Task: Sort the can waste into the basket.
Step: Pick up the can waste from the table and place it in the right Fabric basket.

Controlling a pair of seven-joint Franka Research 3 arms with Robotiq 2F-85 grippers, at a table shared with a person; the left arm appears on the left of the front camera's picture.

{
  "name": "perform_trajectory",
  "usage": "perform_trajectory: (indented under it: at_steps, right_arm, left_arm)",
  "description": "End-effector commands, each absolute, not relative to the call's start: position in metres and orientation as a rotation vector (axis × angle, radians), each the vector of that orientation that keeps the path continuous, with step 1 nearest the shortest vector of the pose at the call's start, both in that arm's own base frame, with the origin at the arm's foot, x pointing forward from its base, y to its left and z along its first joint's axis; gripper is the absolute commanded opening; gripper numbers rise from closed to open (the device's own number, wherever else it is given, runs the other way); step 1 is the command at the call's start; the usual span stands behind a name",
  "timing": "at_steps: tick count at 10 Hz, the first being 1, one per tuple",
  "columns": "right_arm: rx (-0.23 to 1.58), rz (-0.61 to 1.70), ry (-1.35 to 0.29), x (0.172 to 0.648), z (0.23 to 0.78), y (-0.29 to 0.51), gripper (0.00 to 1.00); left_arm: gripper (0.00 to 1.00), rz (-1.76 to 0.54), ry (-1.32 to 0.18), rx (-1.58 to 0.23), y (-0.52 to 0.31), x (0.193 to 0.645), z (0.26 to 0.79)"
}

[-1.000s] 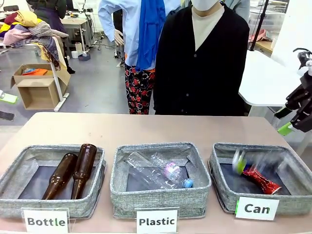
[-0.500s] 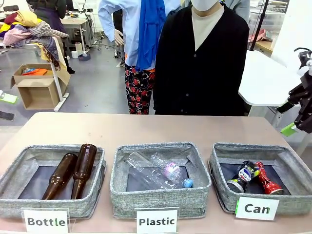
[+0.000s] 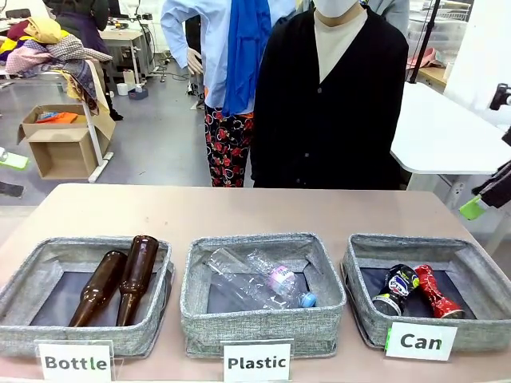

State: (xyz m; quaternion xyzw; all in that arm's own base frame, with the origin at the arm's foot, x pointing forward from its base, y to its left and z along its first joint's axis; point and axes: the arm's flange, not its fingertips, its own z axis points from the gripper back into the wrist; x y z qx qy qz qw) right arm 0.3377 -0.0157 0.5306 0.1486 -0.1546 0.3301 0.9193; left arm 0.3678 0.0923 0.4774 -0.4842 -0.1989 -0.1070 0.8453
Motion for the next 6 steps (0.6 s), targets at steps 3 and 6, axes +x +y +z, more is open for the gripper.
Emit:
perform_trajectory:
  at_steps: [3,6]
  right_arm:
    - [0.801,0.020,-0.097,0.376,0.522,-0.021,1.00]
    - [1.070,-0.070,-0.068,0.391,0.502,-0.019,1.00]
  left_arm:
    - [1.00,-0.245,-0.428,-1.020,0.093,0.366,0.477]
    - [1.00,-0.245,-0.428,-1.020,0.093,0.366,0.477]
